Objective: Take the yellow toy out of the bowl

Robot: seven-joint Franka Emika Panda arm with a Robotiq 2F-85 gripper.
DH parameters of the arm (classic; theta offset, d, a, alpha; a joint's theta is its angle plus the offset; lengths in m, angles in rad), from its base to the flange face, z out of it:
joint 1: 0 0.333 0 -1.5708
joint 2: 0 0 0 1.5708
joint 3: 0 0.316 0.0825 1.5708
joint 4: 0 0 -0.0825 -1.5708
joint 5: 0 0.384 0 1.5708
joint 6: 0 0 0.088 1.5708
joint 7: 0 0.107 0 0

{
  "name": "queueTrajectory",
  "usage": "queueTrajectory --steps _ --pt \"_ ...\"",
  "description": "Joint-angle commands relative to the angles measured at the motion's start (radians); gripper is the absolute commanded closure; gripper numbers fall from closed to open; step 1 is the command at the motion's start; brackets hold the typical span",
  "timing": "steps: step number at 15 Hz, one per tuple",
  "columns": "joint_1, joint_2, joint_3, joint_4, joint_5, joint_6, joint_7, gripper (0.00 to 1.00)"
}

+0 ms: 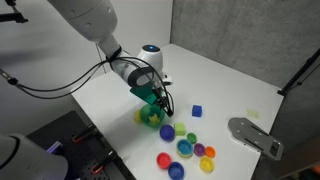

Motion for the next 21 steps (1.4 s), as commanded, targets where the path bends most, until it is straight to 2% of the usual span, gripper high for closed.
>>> queueTrajectory --steps 1,11,12,13,16,21 --pt "-0.051 0.076 0.043 0.018 0.018 0.056 -0.058 0.00" --pt "-0.116 0.200 0.078 0.048 -0.015 0.140 -0.116 0.02" --pt "-0.124 0.206 0.085 0.050 -0.015 0.145 -0.123 0.15" --pt "-0.131 0.211 0.090 0.052 -0.016 0.149 -0.129 0.19" --pt "-0.143 0.218 0.101 0.052 -0.019 0.156 -0.141 0.50" --pt "-0.141 0.196 0.097 0.045 -0.027 0.146 -0.135 0.88"
